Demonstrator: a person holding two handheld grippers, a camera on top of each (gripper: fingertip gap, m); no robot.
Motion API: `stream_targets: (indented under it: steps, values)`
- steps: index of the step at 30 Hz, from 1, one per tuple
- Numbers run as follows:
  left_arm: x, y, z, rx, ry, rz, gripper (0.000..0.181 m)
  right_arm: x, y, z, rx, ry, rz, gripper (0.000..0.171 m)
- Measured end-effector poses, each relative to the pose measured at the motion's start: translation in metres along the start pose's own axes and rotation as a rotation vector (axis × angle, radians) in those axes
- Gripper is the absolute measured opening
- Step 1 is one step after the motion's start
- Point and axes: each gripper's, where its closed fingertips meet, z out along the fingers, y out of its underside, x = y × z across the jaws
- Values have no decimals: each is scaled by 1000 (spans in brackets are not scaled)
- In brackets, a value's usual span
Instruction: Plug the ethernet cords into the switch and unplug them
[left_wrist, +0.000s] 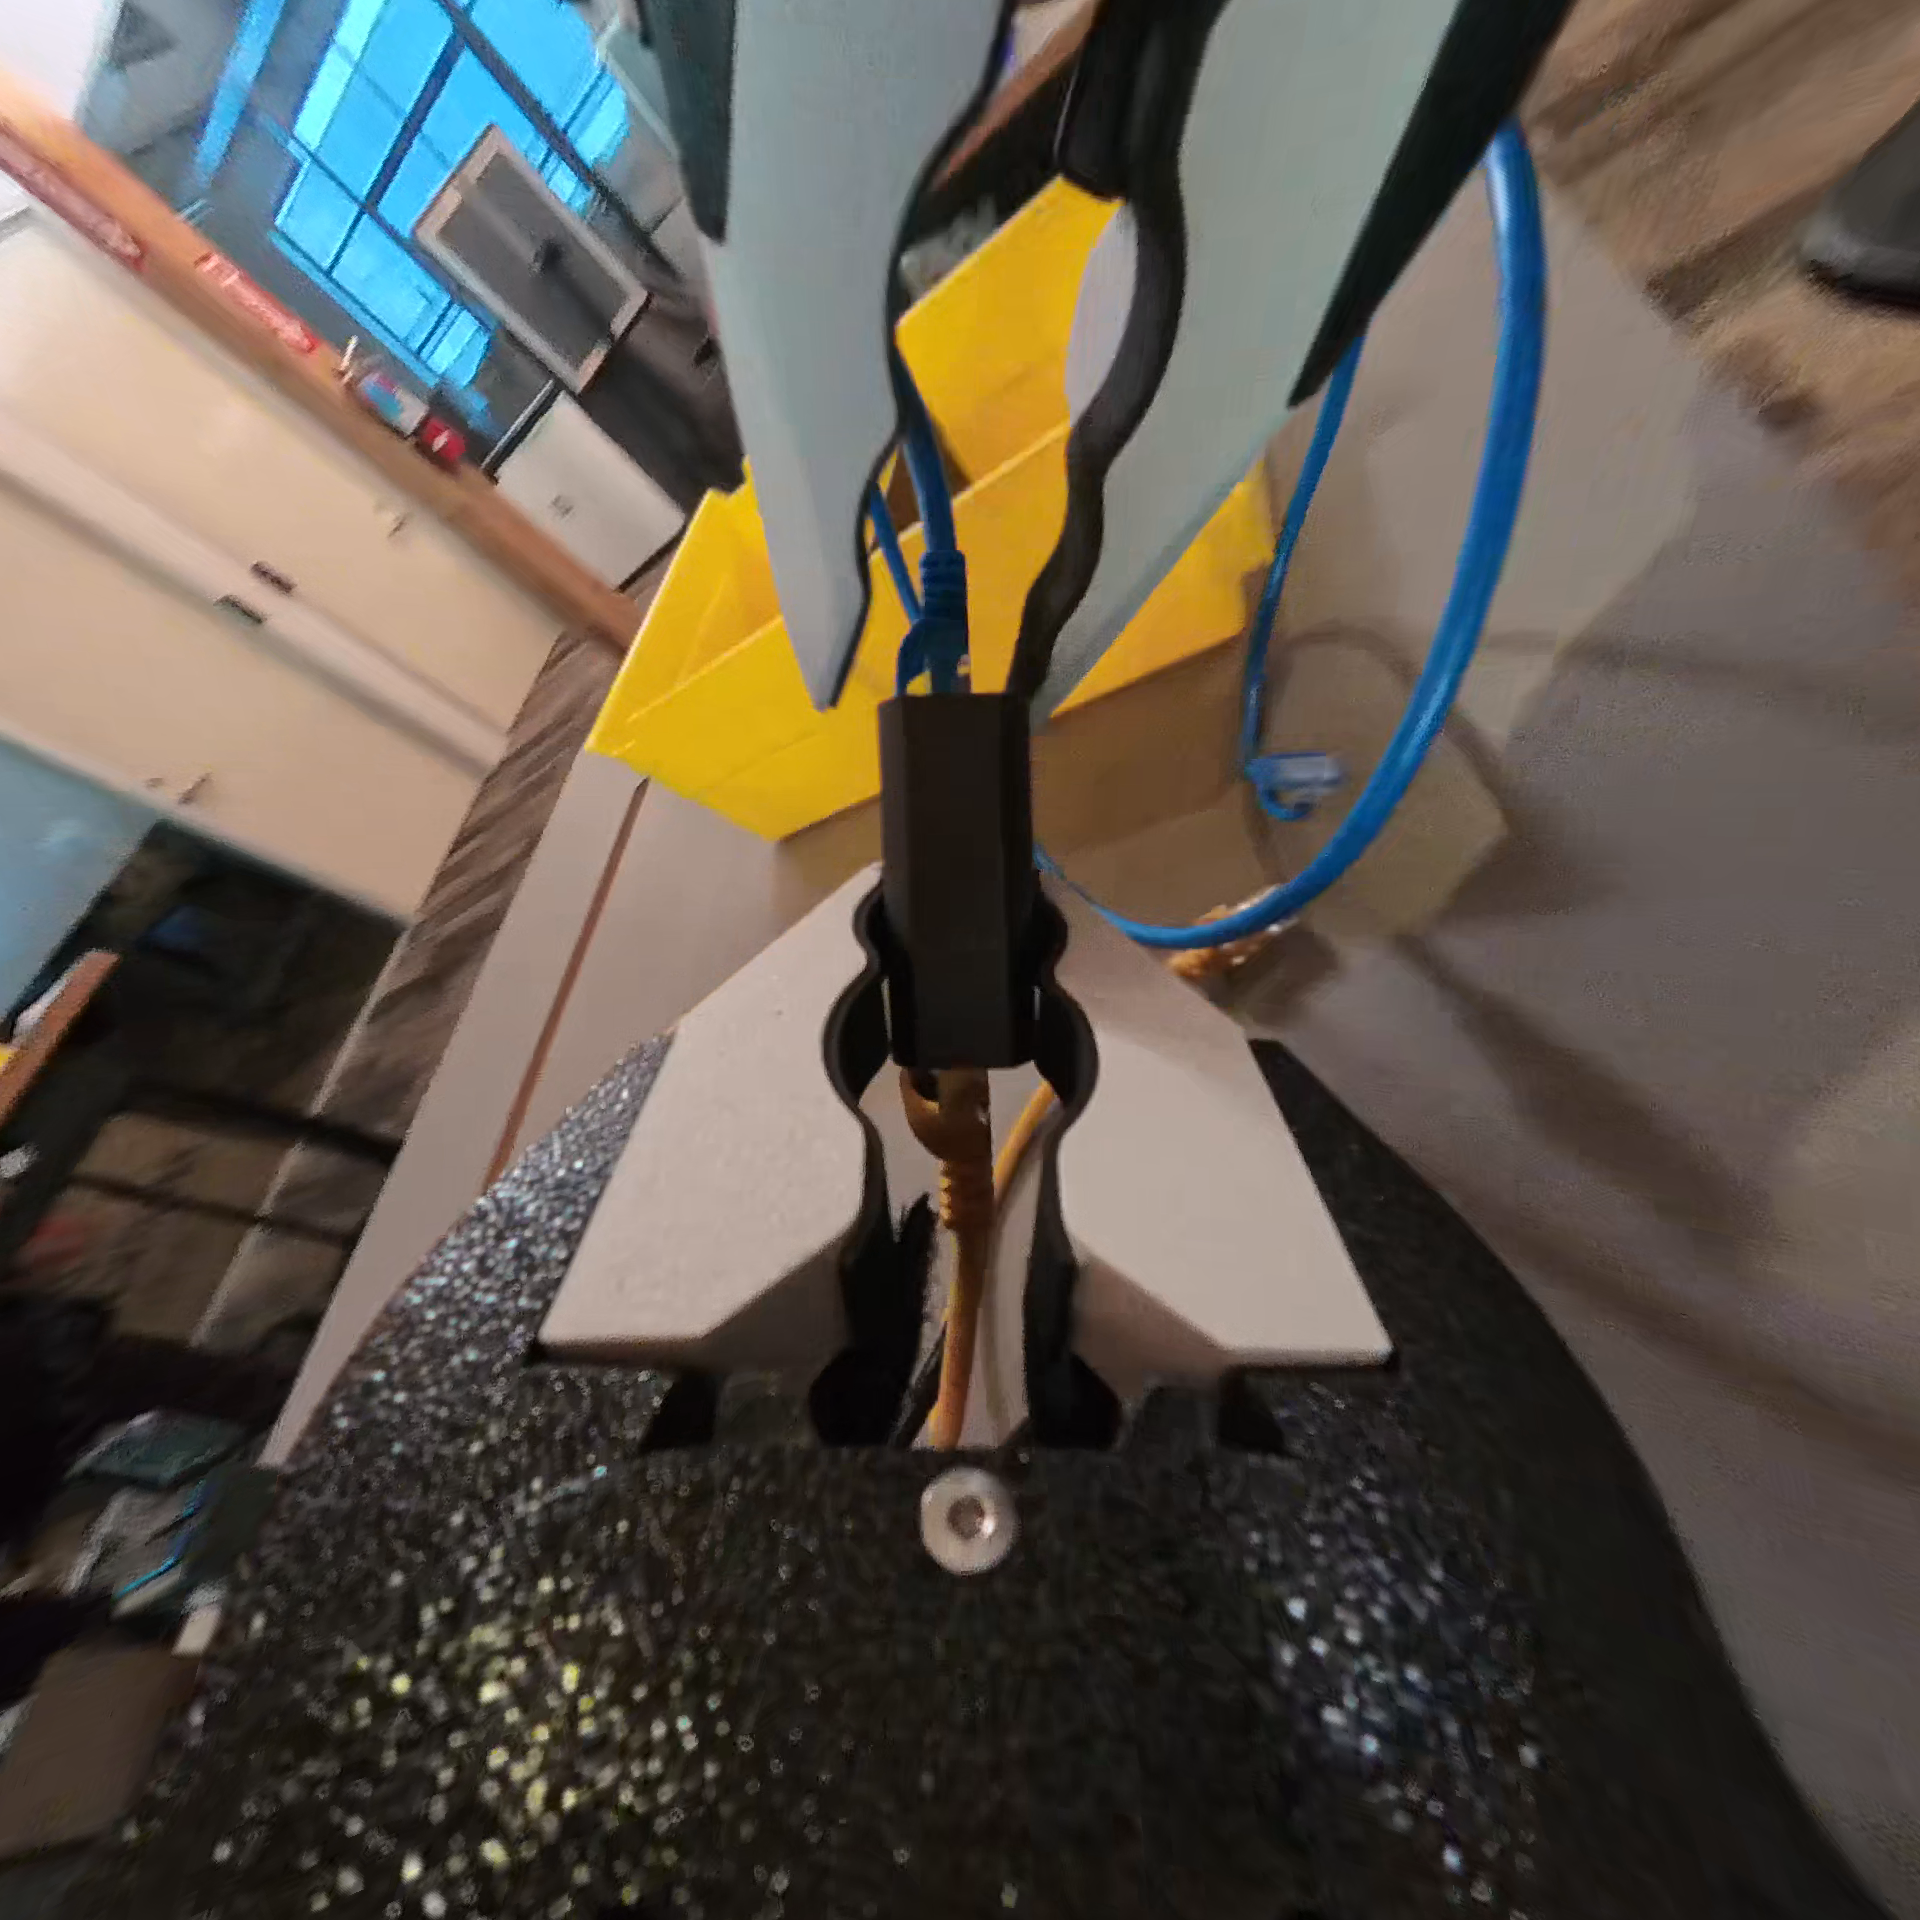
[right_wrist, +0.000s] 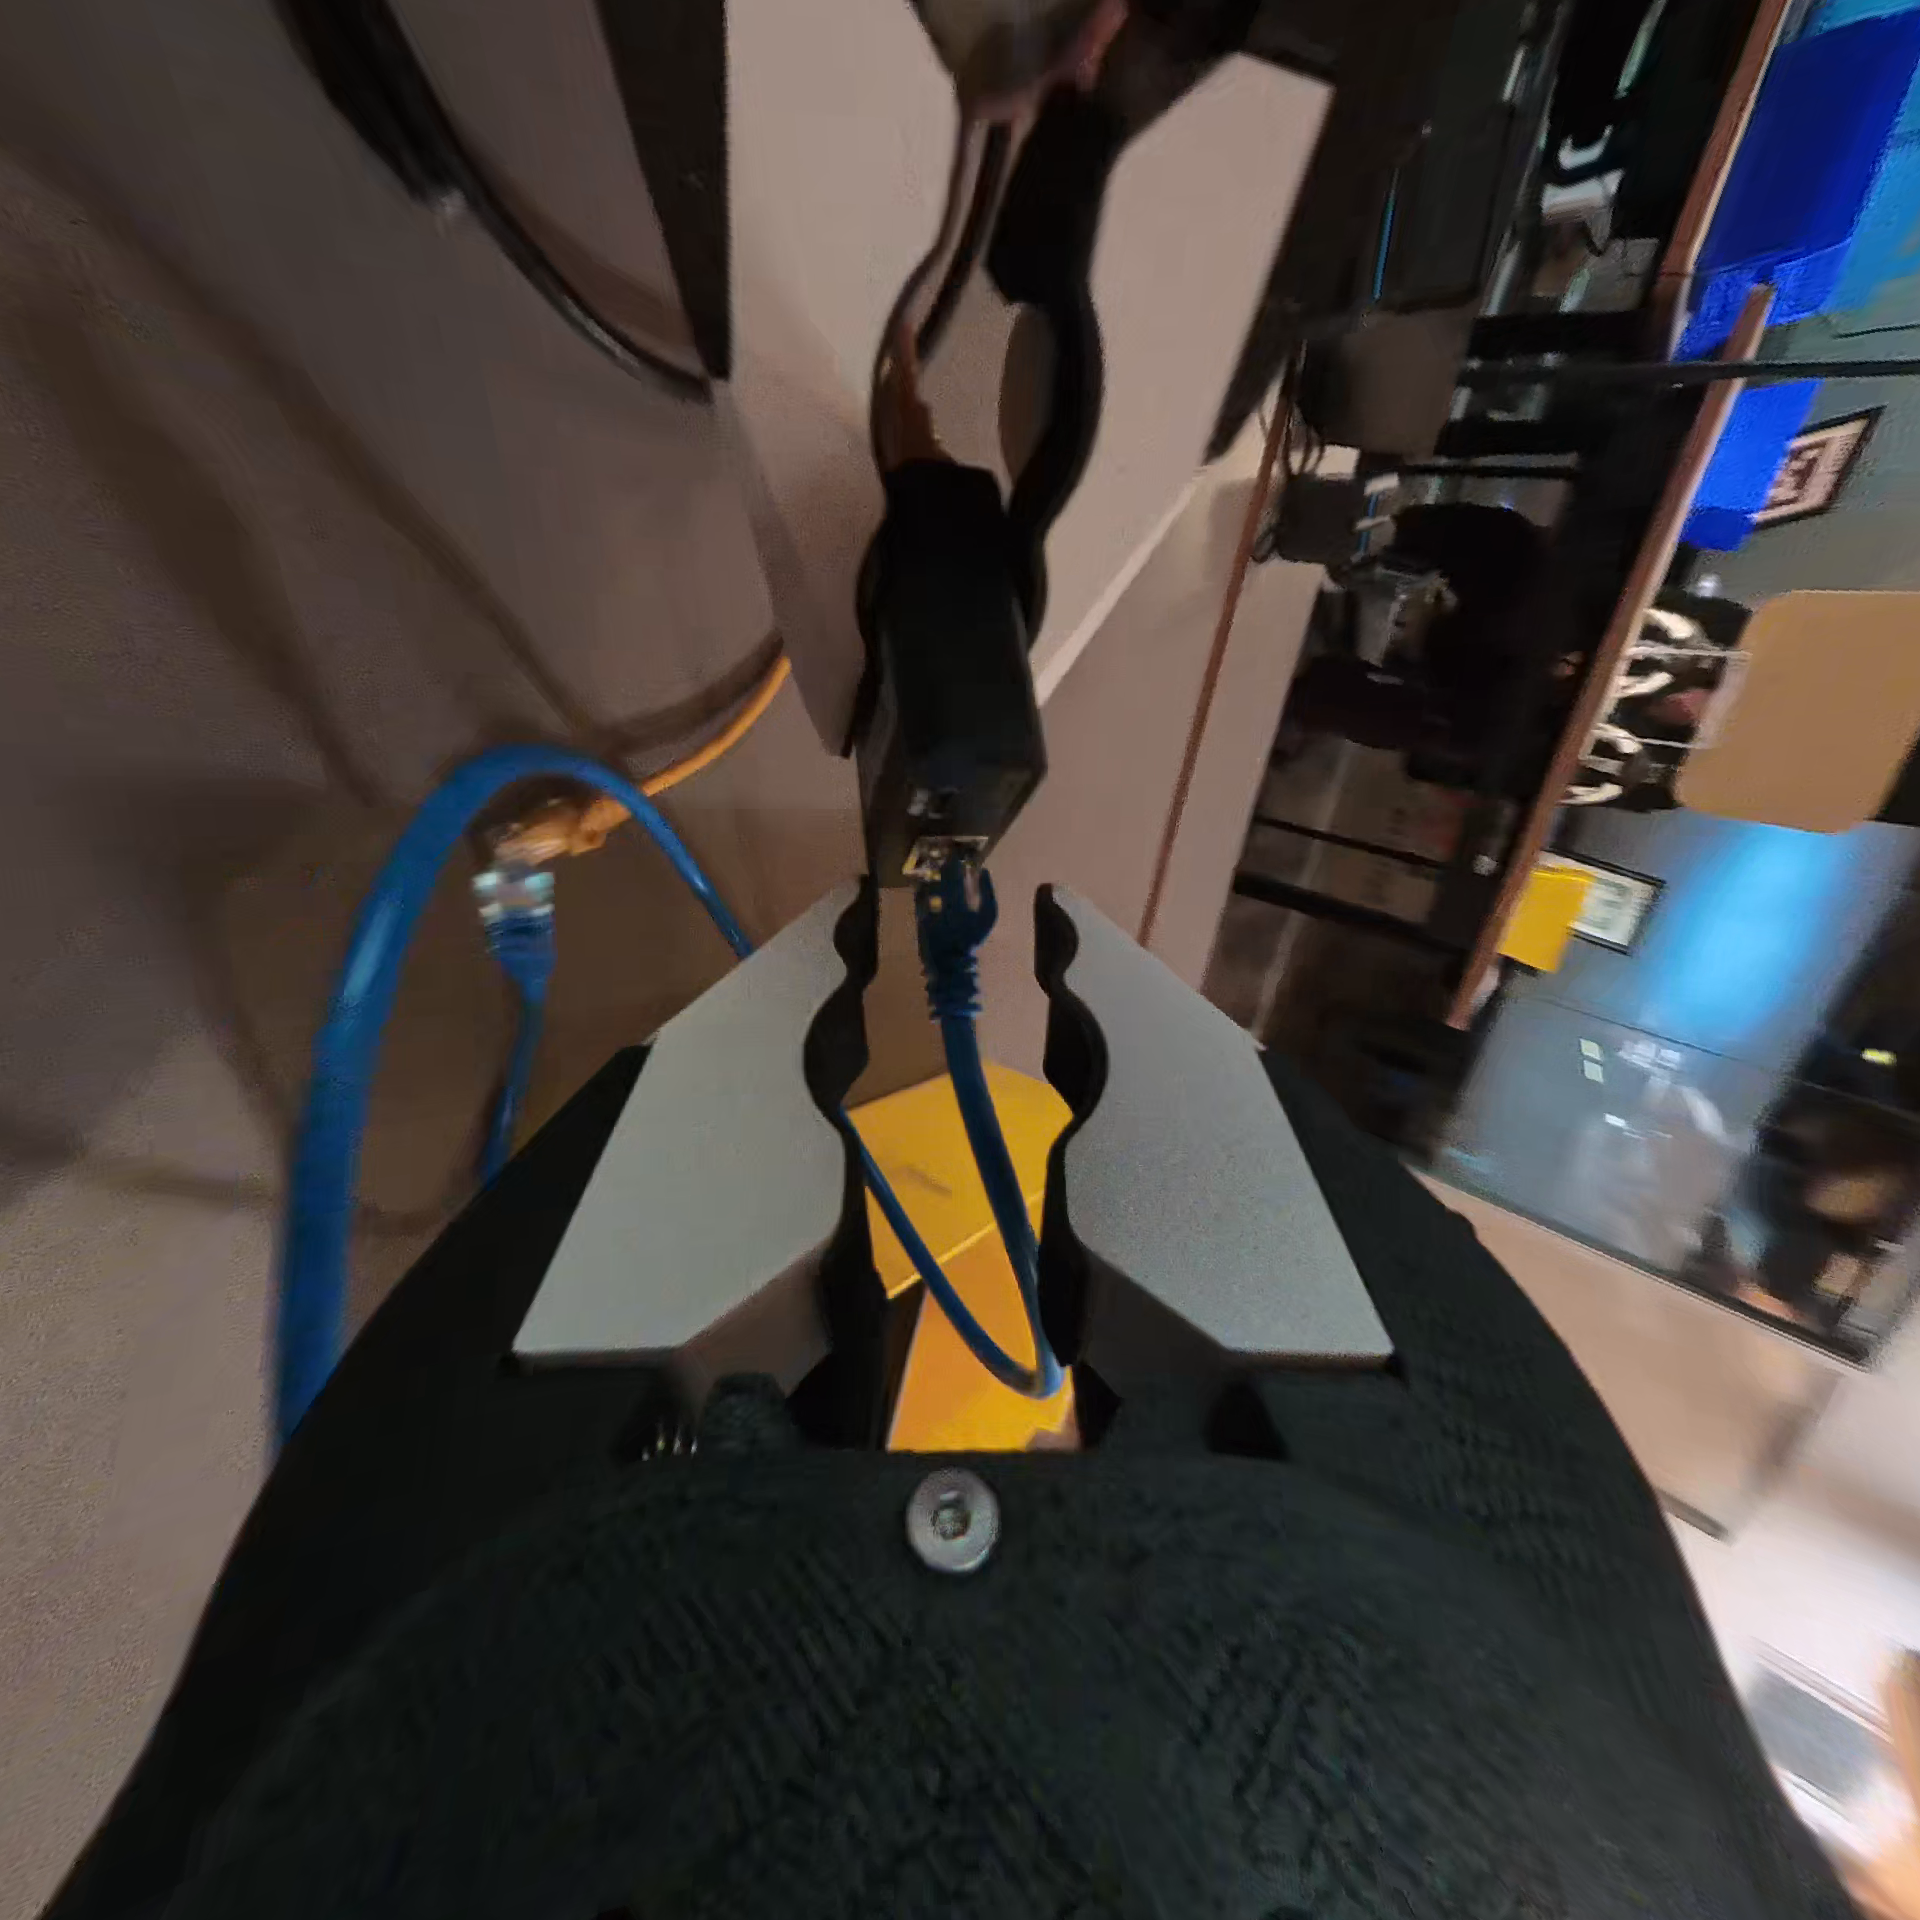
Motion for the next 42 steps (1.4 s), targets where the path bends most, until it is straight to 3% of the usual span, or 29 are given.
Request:
stream_targets:
  steps: [1, 6, 14, 25, 28, 34, 42]
  values:
    - [-2, 4, 2, -27, -28, 10, 22, -1, 2, 5, -30, 30, -30, 25]
    - [-4, 14, 7, -103, -68, 46, 22, -1, 9, 18, -126, 120, -75, 15]
    - [-6, 12, 5, -89, -68, 39, 22, 3, 16, 25, -182, 121, -1, 18]
    - [-3, 15, 11, -97, -74, 68, 22, -5, 10, 34, -155, 91, -18, 13]
    - [-1, 20, 12, -145, -64, 76, 22, -8, 11, 37, -198, 102, -138, 12]
    - [30, 34, 21, -212, 83, 212, 23, -44, 13, 45, -207, -11, -711, 13]
    - [19, 10, 10, -46, 54, 153, 23, -26, 4, 23, -121, -28, -706, 14]
